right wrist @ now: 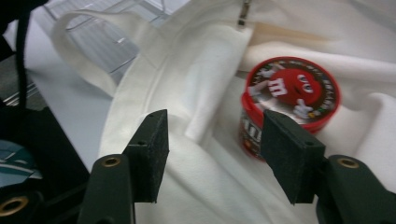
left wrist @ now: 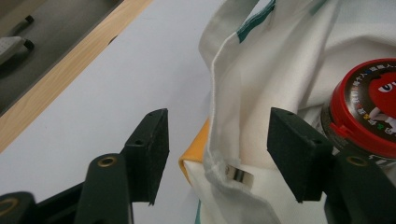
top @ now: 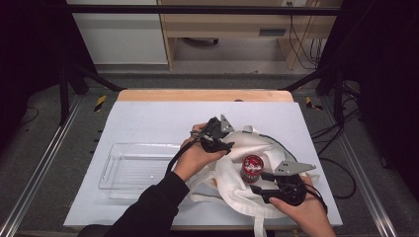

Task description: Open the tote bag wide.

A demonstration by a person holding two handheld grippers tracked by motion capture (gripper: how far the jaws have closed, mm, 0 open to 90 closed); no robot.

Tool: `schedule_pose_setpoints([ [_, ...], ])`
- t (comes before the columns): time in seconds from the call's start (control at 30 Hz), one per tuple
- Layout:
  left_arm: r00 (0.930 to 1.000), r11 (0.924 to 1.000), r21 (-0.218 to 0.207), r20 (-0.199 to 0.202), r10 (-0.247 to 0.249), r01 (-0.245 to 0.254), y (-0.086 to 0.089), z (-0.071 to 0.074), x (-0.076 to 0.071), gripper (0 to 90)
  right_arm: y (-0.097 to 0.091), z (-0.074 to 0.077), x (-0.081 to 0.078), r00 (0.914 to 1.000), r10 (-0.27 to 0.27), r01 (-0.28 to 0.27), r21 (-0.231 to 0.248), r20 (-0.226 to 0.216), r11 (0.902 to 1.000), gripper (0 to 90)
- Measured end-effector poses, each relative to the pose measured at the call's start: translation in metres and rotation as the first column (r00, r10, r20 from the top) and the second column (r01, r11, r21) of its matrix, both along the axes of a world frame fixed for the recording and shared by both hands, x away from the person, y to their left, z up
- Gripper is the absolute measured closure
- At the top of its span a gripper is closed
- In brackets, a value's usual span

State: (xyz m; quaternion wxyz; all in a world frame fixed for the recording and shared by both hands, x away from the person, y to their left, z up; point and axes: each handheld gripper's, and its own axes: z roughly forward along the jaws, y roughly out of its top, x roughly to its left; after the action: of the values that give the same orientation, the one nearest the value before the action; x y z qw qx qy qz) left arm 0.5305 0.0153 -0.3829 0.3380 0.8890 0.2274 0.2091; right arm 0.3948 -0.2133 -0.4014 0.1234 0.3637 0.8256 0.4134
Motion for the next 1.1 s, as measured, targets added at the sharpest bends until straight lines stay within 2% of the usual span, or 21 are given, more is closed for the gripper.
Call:
schedule_pose_setpoints([
  [0.07,1.0,1.0,-0.001,0.0,0.001,-0.001,0.003,0.003,-0.003,35.9,-0.001,0.0,0.004,0.9999,-0.01,0.01,-0.018,0.0,0.9998,36.1],
  [0.17,1.0,1.0,-0.009,0.003,0.001,-0.001,0.007,0.005,-0.007,33.4,-0.002,0.0,0.007,0.9998,-0.02,0.02,-0.047,-0.004,0.9987,34.5],
  [0.37,1.0,0.9998,-0.02,0.001,0.008,-0.008,0.015,0.008,-0.011,29.3,-0.002,0.0,0.015,0.9993,-0.037,0.037,-0.075,0.0,0.9965,28.6],
  [0.47,0.9998,0.9995,-0.026,-0.009,0.017,-0.018,0.021,0.01,-0.013,25.0,-0.003,0.002,0.018,0.9993,-0.037,0.037,-0.087,0.0,0.9955,25.5],
  [0.5,0.9996,0.9989,-0.04,-0.017,0.023,-0.023,0.026,0.011,-0.015,23.7,-0.002,0.003,0.021,0.9991,-0.041,0.041,-0.101,-0.004,0.9941,23.8],
  [0.6,0.9991,0.9984,-0.047,-0.032,0.028,-0.029,0.03,0.012,-0.016,19.4,-0.002,0.005,0.023,0.9991,-0.042,0.042,-0.108,0.0,0.9933,22.5],
  [0.63,0.999,0.9983,-0.051,-0.037,0.027,-0.028,0.035,0.013,-0.02,18.7,-0.002,0.006,0.026,0.9989,-0.043,0.045,-0.119,0.021,0.9919,21.4],
  [0.67,0.9988,0.9983,-0.051,-0.041,0.028,-0.03,0.038,0.013,-0.021,17.3,-0.001,0.006,0.028,0.9989,-0.041,0.044,-0.122,0.023,0.9916,21.0],
  [0.87,0.9981,0.9974,-0.059,-0.049,0.038,-0.041,0.05,0.013,-0.027,11.3,0.004,0.007,0.034,0.9988,-0.032,0.038,-0.149,0.038,0.9882,17.5],
  [0.97,0.997,0.9953,-0.077,-0.056,0.054,-0.059,0.061,0.014,-0.029,10.5,0.007,0.008,0.04,0.9991,-0.027,0.031,-0.146,0.031,0.9888,15.8],
  [1.03,0.9961,0.9929,-0.096,-0.06,0.065,-0.07,0.068,0.015,-0.03,10.0,0.009,0.008,0.043,0.9991,-0.025,0.03,-0.162,0.033,0.9864,15.7],
  [1.1,0.994,0.9855,-0.141,-0.067,0.086,-0.095,0.076,0.014,-0.03,9.4,0.011,0.007,0.045,0.9994,-0.016,0.021,-0.165,0.032,0.9861,15.7],
])
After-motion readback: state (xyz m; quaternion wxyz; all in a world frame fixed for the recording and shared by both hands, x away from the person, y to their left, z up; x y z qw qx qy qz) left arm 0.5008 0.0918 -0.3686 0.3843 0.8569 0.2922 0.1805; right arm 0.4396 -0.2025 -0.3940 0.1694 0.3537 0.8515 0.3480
